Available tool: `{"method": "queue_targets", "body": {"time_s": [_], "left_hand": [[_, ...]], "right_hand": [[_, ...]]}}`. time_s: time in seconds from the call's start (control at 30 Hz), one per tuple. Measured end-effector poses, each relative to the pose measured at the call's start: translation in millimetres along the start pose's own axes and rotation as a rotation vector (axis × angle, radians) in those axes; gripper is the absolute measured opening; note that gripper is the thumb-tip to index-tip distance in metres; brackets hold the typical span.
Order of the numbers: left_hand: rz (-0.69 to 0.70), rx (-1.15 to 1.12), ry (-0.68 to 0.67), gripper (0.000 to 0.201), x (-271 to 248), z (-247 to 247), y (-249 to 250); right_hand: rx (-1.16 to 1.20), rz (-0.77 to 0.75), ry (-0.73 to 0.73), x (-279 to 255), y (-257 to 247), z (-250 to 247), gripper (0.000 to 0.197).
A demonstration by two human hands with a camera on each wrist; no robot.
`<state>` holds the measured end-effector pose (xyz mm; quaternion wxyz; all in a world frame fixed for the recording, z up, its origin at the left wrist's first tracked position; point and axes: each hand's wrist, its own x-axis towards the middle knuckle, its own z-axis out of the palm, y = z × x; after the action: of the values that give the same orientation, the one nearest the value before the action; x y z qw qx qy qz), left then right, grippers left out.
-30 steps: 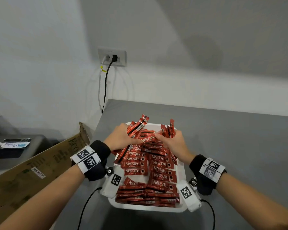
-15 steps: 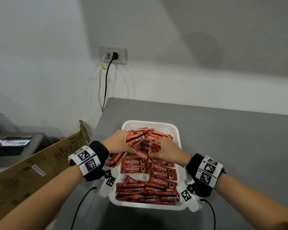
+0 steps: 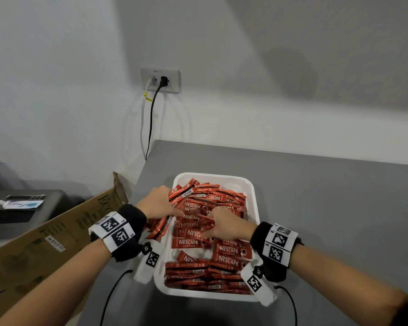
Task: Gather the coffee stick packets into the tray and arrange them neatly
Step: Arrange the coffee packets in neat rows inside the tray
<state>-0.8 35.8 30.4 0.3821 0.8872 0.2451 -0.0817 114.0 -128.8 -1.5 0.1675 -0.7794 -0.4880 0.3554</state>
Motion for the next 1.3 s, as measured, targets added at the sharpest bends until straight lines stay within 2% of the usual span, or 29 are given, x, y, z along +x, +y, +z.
{"method": "queue_targets", "body": {"time_s": [0.1, 0.23, 0.33, 0.4, 0.53, 0.6, 0.7, 1.07, 1.2, 1.3], "left_hand": [[0.006, 0.04, 0.079, 0.024, 0.2, -3.0, 3.1], [0.015, 0.026, 0.054, 0.012, 2.1, 1.2, 6.0], [0.014, 0.013, 0.032, 0.019, 3.4, 2.7, 6.4], [0.026, 0.01, 0.035, 0.022, 4.1, 2.2, 6.7], [0.036, 0.008, 0.05, 0.022, 5.5, 1.9, 7.1], [0.036, 0.004, 0.052, 0.023, 6.1, 2.4, 7.0], [0.04, -0.003, 0.057, 0.029, 7.7, 3.3, 6.3], [0.067, 0.0, 0.059, 0.027, 6.8, 2.8, 6.7], [0.069, 0.011, 0.052, 0.028, 5.8, 2.4, 6.8], [0.059, -0.012, 0.028, 0.029, 6.8, 2.8, 4.0]], "right_hand": [[-0.181, -0.02, -0.064, 6.3, -5.8, 10.3, 0.021], [-0.398, -0.023, -0.128, 13.1, -18.9, 18.4, 0.039], [-0.467, 0.016, -0.173, 16.1, -23.1, 21.6, 0.053], [-0.487, 0.029, -0.17, 16.9, -25.7, 23.3, 0.049], [-0.568, -0.005, -0.064, 18.1, -30.3, 25.3, 0.021], [-0.593, -0.003, -0.018, 19.0, -31.3, 24.3, 0.015], [-0.592, -0.004, -0.011, 20.9, -32.3, 22.6, 0.018], [-0.547, -0.005, 0.02, 19.7, -31.0, 23.5, 0.028], [-0.465, 0.016, 0.062, 11.8, -25.9, 5.6, 0.025], [-0.528, 0.048, -0.007, -1.4, -13.2, -7.9, 0.029]]}}
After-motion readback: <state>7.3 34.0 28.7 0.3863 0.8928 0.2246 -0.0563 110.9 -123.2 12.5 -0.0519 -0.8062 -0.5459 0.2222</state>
